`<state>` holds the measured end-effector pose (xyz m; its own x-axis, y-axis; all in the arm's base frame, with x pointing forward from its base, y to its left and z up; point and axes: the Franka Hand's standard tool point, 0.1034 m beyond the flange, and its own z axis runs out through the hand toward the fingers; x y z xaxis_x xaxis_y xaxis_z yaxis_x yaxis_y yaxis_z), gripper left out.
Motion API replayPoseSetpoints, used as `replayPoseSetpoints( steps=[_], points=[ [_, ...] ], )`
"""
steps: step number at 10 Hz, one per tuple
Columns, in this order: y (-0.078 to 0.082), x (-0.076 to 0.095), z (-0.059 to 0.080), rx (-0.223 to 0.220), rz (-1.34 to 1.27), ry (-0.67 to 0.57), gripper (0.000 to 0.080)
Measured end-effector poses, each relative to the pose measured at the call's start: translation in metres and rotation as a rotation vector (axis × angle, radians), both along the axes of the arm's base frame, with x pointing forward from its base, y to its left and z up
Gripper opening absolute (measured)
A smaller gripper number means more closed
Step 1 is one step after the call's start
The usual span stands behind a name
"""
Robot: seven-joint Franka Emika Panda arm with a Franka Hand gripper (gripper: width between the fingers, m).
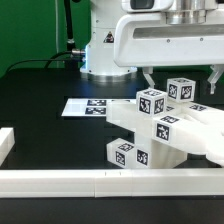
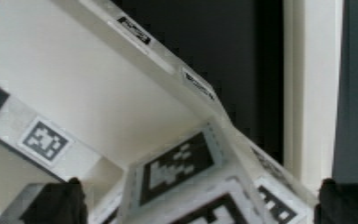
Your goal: Assemble chair
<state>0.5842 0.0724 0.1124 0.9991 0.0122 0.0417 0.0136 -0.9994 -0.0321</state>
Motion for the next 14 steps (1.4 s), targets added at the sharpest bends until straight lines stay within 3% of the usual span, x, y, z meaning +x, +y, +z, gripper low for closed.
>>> replayPoseSetpoints(
  steps=[3, 5, 8, 11, 14],
  points=[
    [-0.0007, 0.0021, 0.002, -0.064, 0.318, -0.008, 0.0649],
    [-0.0013, 0.0014, 0.0001, -0.064, 0.322, -0.011, 0.0649],
    [-0.0015, 0.0014, 0.0, -0.064, 0.322, -0.01, 0.0265],
    [-0.0014, 0.0012, -0.0004, -0.058, 0.259, -0.01, 0.0265],
    [-0.0012, 0.0012, -0.0008, -0.04, -0.038, -0.015, 0.0265]
  ],
)
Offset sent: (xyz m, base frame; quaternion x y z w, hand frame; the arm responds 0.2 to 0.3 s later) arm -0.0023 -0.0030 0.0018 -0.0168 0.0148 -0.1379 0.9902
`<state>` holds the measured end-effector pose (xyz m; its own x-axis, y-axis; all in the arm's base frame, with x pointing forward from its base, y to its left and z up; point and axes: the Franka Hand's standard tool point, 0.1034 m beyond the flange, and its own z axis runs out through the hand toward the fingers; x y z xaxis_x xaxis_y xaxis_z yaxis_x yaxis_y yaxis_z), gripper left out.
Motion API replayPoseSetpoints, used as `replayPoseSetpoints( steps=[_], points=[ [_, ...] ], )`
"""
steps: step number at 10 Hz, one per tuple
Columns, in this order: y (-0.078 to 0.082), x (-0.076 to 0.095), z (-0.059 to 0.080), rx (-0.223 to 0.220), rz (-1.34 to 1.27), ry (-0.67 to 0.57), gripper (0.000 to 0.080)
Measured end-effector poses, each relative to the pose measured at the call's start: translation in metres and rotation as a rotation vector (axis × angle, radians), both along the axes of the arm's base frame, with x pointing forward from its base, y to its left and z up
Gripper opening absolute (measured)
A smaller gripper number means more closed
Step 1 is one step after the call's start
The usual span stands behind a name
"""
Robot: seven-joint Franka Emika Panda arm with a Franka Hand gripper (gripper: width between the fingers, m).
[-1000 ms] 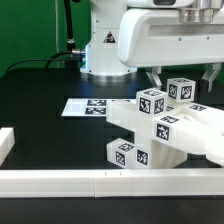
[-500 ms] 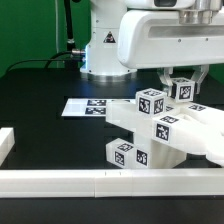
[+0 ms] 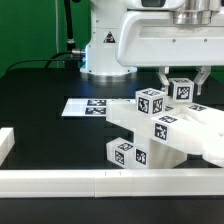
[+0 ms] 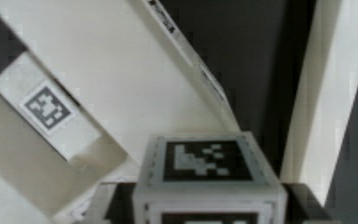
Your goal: Assemble chair
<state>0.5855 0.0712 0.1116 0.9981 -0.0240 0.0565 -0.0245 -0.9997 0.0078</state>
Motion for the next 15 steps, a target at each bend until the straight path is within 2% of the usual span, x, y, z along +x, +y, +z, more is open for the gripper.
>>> replayPoseSetpoints(
  steps=[4, 7, 8, 10, 11, 12, 13, 15],
  points=[
    [0.0006, -0.0001, -0.0007, 0.073, -0.489, -0.012, 0.0266],
    [0.0029, -0.0005, -0.0007, 0.102, -0.782, 0.001, 0.0268],
    [0.0036, -0.0005, -0.0007, 0.108, -0.85, 0.003, 0.0268],
    [0.0042, -0.0009, -0.001, 0.107, -0.816, 0.005, 0.0281],
    [0.0059, -0.0005, 0.0, 0.102, -0.74, 0.009, 0.0453],
    [0.0083, 0.0001, 0.0011, 0.097, -0.669, 0.008, 0.0453],
    [0.0079, 0.0013, 0.0021, 0.091, -0.574, 0.005, 0.0608],
    [0.0074, 0.001, 0.0012, 0.083, -0.441, 0.003, 0.0647]
  ],
)
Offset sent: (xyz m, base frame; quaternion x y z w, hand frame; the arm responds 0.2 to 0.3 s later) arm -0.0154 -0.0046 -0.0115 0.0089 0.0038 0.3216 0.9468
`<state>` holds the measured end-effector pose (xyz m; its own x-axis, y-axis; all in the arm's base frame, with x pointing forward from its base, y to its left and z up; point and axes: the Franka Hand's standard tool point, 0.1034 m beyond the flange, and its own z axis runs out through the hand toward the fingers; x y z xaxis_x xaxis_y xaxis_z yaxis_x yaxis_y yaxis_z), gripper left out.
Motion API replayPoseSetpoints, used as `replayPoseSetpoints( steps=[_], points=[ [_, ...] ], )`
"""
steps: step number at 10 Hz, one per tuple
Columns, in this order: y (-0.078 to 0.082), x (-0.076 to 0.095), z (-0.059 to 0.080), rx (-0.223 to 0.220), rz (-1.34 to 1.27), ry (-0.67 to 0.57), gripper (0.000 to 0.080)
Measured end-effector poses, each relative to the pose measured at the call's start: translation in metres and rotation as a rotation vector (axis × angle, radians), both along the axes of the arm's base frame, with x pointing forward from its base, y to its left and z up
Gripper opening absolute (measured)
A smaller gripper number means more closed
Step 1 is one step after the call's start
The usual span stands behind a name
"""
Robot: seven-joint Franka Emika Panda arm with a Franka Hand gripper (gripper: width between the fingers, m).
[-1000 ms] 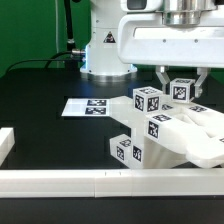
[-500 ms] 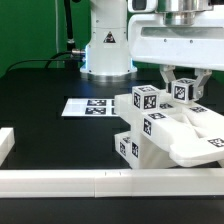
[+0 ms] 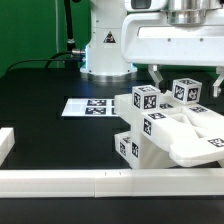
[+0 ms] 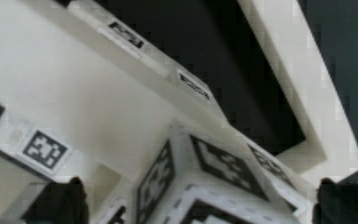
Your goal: Assemble chair
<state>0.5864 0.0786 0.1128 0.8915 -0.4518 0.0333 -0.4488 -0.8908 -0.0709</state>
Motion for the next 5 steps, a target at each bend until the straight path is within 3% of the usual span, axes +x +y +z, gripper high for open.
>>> replayPoseSetpoints(
  steps=[5],
  points=[
    [-0.0006, -0.0035, -0.0013, -0.058, 0.518, 0.007, 0.0648]
  ],
)
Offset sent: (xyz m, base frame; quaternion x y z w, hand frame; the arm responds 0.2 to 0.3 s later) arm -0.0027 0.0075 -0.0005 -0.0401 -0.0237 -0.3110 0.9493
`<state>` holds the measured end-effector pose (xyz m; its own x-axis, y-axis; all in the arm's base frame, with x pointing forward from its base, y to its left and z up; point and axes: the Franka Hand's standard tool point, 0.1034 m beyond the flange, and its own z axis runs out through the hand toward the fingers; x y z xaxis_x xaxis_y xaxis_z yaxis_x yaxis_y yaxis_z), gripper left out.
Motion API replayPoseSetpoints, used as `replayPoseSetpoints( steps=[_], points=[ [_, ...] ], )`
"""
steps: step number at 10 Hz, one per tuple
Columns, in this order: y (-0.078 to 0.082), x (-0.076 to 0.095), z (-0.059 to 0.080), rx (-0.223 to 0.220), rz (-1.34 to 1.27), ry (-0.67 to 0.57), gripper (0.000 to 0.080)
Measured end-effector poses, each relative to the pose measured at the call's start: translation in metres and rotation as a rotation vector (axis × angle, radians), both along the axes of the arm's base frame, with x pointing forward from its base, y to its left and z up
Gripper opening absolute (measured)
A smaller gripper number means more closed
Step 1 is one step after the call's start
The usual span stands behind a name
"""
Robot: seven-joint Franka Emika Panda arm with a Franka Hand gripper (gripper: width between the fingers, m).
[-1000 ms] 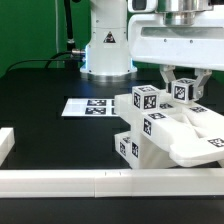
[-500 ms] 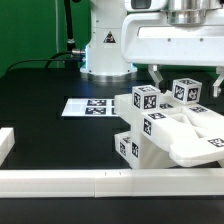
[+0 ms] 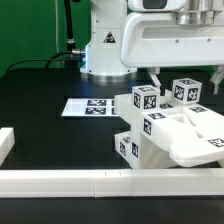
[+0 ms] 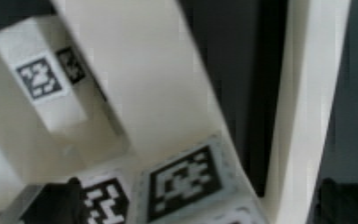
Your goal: Assemble chair
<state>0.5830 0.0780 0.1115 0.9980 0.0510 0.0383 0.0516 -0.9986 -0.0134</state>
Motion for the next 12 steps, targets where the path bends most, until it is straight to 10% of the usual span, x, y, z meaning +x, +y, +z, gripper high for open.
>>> replayPoseSetpoints(
  steps=[5, 7, 12],
  points=[
    [-0.002, -0.0013, -0.0004, -0.009, 0.266, 0.003, 0.0621],
    [-0.0022, -0.0014, -0.0006, -0.009, 0.266, 0.004, 0.0261],
    [-0.0013, -0.0016, -0.0011, 0.003, 0.026, 0.007, 0.0265]
  ],
)
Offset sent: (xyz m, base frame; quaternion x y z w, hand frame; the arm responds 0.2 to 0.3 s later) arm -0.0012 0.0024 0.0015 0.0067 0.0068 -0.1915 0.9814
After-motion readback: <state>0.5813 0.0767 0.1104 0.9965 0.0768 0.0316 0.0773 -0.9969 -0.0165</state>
